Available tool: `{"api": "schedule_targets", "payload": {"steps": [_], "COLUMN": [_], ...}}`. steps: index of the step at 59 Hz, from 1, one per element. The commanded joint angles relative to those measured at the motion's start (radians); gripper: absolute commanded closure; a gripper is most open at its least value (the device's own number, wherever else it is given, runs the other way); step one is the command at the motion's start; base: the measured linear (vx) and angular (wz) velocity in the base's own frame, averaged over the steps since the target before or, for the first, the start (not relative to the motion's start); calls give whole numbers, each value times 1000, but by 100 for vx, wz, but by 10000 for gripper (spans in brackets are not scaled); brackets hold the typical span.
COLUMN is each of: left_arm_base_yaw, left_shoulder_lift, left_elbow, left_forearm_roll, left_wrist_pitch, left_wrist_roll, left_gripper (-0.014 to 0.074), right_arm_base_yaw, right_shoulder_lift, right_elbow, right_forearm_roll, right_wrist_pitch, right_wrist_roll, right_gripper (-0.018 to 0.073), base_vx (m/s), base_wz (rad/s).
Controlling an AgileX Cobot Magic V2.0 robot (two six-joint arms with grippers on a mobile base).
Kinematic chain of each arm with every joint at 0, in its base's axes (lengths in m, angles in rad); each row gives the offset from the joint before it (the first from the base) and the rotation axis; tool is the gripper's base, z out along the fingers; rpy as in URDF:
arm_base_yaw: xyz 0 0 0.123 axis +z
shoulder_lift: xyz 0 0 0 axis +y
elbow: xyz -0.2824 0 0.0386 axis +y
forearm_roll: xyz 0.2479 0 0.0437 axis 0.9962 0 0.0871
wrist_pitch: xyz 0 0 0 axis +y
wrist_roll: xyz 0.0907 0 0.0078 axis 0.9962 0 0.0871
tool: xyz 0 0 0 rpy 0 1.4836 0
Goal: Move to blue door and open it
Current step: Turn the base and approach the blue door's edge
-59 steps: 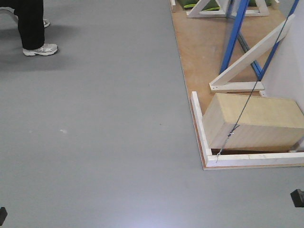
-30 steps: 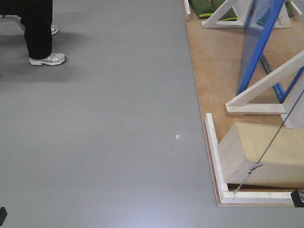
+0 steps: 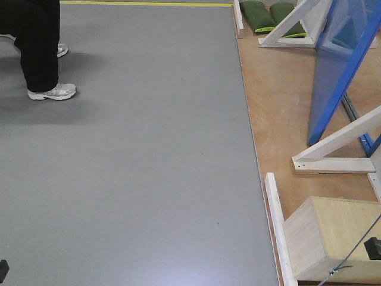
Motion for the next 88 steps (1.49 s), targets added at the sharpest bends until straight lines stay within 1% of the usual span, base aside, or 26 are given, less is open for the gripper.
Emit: {"api": "schedule_targets", "payload": {"steps": [1,88], "left_arm_base_yaw": [1,1], "left_shoulder_lift": [-16,-16], "left_elbow": [4,4], "left_forearm_roll": [0,0], "left_wrist_pitch": [-78,-78], "left_wrist_roll": [-3,-3], "left_gripper": [526,526], "right_arm_base_yaw": [-3,-2], "right_shoulder_lift": [-17,-17], "right_elbow": [20,20], "right_forearm_roll": [-5,-5], "right_wrist_pitch": [-86,-86], "right_wrist_roll": [-1,-1], "right_gripper": [557,557], "base_vx": [39,37], "base_wz": [-4,-3]}}
